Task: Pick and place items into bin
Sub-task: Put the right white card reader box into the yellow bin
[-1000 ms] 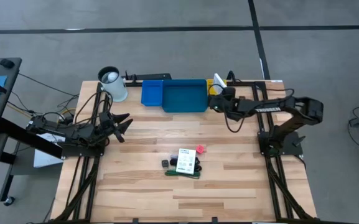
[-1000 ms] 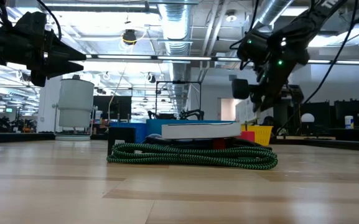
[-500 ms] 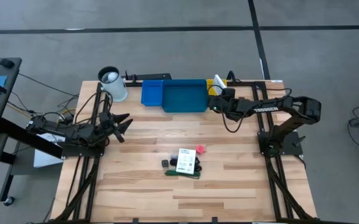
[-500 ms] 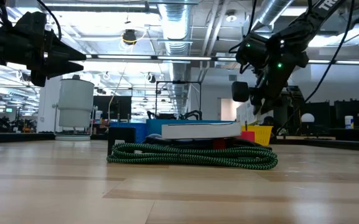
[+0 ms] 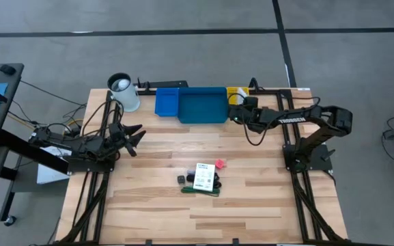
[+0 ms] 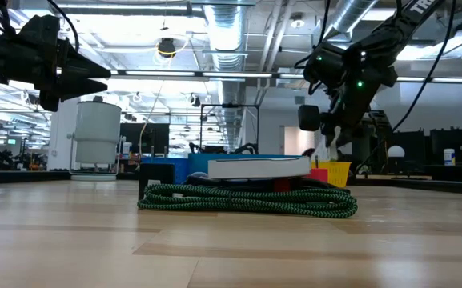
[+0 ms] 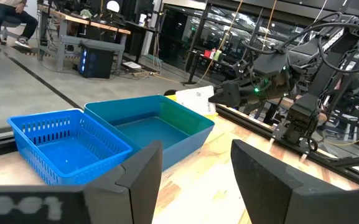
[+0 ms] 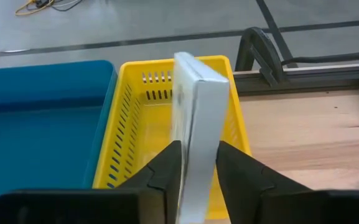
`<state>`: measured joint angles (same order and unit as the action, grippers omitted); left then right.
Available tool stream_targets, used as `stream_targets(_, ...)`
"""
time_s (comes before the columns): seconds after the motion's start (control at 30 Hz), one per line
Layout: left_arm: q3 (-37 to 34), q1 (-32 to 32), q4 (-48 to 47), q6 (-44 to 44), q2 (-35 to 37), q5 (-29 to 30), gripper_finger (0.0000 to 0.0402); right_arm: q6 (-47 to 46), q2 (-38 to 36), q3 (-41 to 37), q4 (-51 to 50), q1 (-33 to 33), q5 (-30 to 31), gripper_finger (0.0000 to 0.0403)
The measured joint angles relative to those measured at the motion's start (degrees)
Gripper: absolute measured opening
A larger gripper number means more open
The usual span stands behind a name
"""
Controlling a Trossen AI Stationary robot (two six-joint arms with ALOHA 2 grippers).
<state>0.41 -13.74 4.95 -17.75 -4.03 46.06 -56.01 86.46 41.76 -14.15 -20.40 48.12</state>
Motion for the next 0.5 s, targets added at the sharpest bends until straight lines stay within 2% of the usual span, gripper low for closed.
stream_targets(0.5, 0.00, -0.01, 0.00, -0.01, 0.02, 0.00, 0.0181, 0.00, 0.00, -0.02, 0.00, 0.00, 0.00, 0.0102)
